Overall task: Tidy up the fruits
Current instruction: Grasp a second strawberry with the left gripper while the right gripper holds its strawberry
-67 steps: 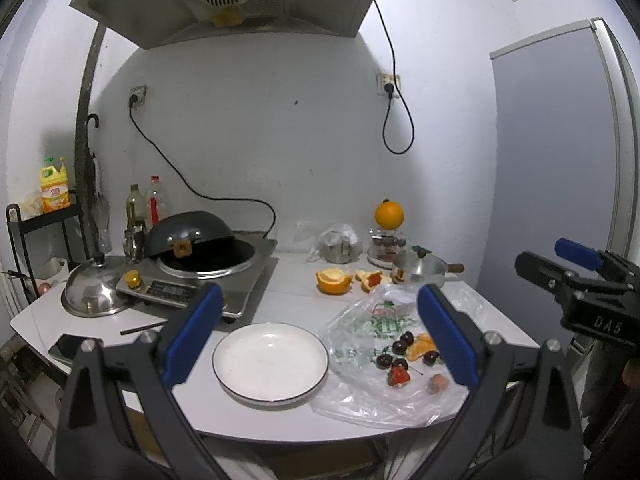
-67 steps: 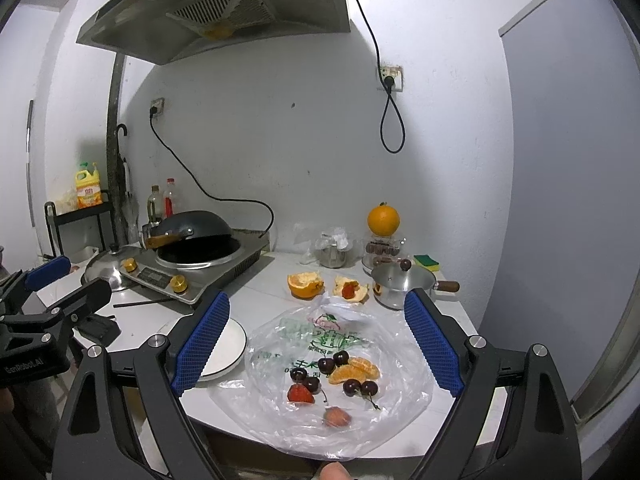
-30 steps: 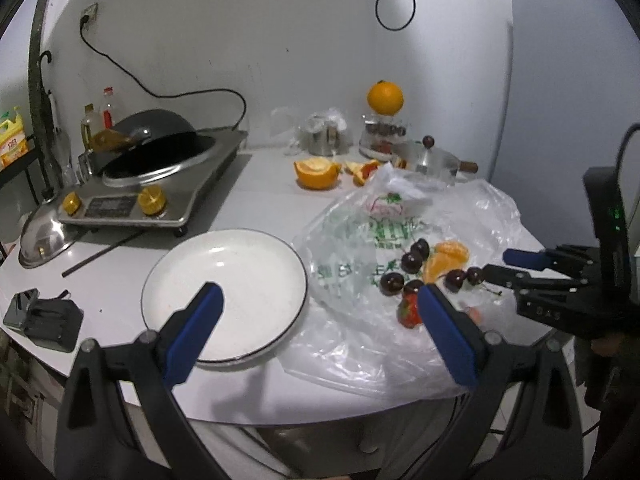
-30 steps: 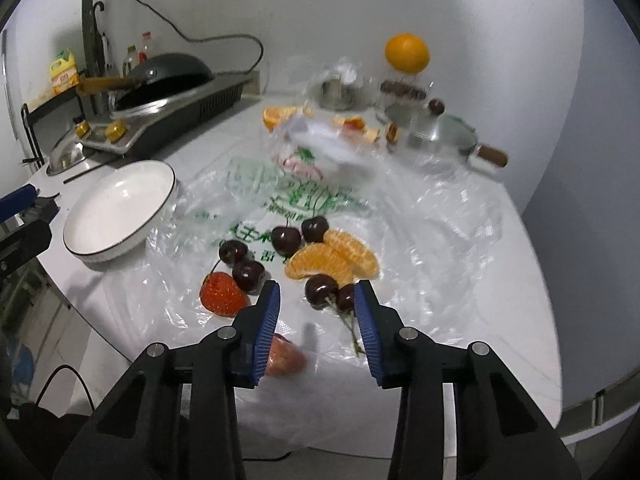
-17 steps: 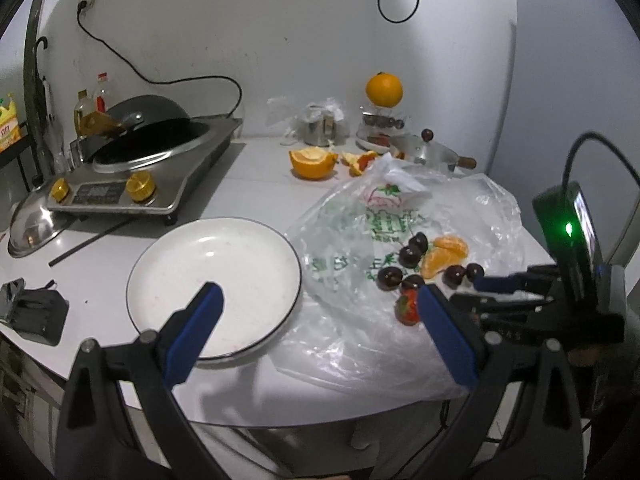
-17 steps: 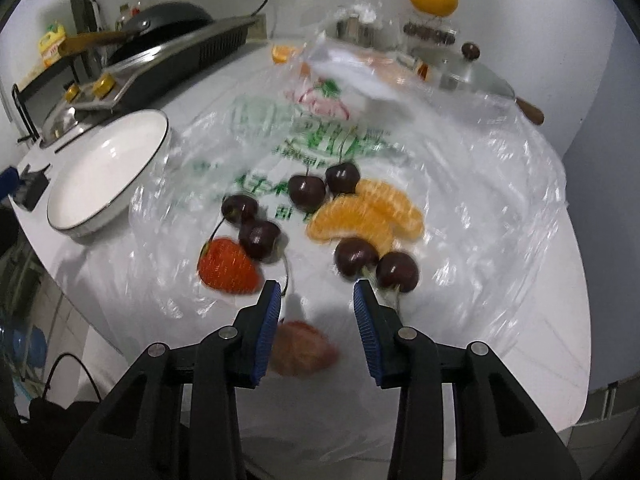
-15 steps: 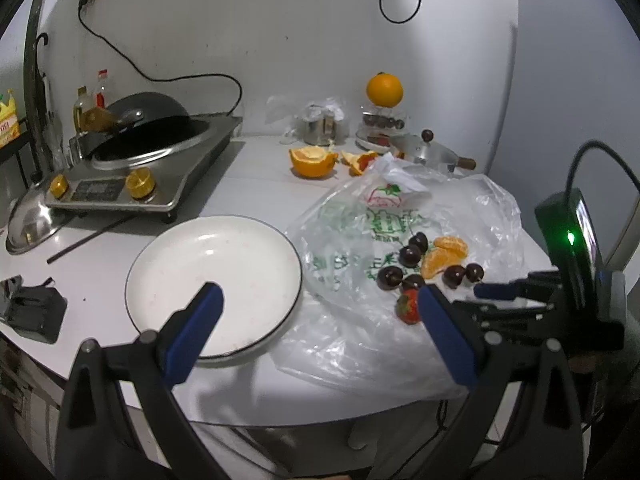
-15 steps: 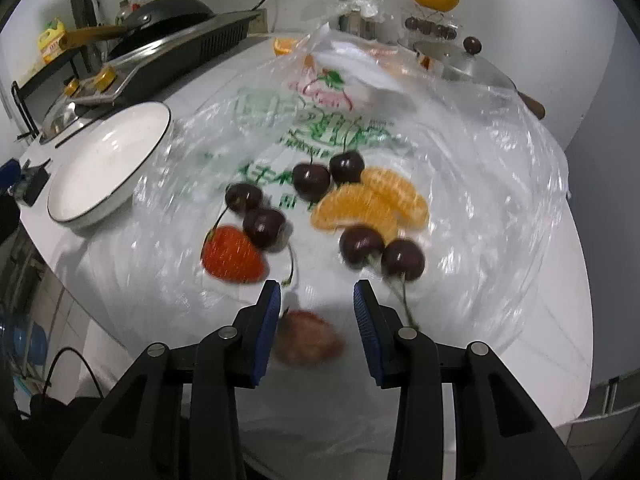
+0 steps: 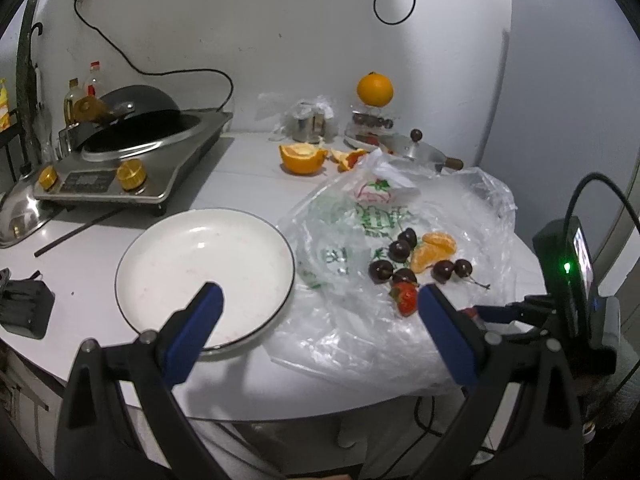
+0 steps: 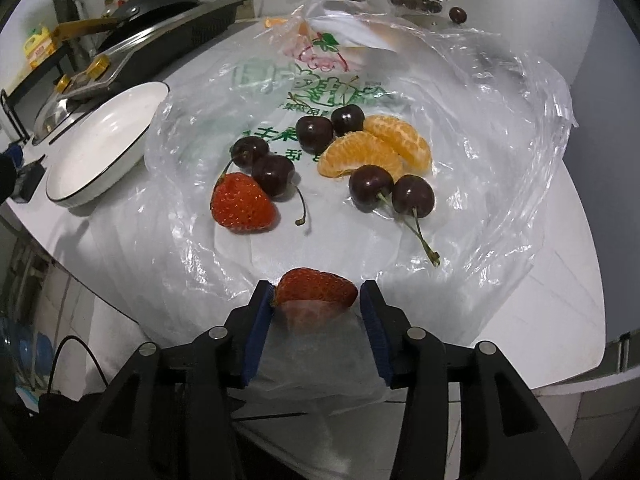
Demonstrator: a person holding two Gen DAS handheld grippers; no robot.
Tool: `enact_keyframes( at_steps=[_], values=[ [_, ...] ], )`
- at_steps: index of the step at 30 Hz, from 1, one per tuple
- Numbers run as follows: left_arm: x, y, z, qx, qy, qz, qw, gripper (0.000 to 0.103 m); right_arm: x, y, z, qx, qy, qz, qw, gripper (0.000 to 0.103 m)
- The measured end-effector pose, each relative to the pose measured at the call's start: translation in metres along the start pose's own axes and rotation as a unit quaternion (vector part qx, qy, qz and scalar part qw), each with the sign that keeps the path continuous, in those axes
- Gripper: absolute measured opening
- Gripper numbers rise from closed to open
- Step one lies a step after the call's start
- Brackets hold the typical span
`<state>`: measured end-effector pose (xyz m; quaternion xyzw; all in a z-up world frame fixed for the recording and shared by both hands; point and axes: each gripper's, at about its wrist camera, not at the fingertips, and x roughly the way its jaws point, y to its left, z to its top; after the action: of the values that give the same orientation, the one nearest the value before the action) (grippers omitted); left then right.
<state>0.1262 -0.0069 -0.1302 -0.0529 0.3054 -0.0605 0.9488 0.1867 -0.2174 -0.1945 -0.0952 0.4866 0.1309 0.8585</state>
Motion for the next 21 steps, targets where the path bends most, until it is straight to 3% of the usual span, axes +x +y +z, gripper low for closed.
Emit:
enact_keyframes(
  at_steps=[4,7,11,21],
  values=[
    [0.003,-0.006,0.001,0.011,0.003,0.005,0.9999,0.099,0.002,-0.005,0.001,0.006,-0.012,0.013,1.0,0.047],
    [0.008,-0.013,0.002,0.024,0.008,0.012,0.9996,0.099,0.0,-0.008,0.0,0.009,-0.023,0.034,0.999,0.04],
    [0.022,-0.029,0.005,0.049,0.017,0.019,0.9985,0.099,-0.012,-0.016,0.002,0.012,-0.059,0.054,0.997,0.039],
    [0.062,-0.074,0.017,0.103,0.011,-0.005,0.9946,0.098,-0.016,-0.043,0.018,0.013,-0.112,0.082,0.99,0.039]
  ],
)
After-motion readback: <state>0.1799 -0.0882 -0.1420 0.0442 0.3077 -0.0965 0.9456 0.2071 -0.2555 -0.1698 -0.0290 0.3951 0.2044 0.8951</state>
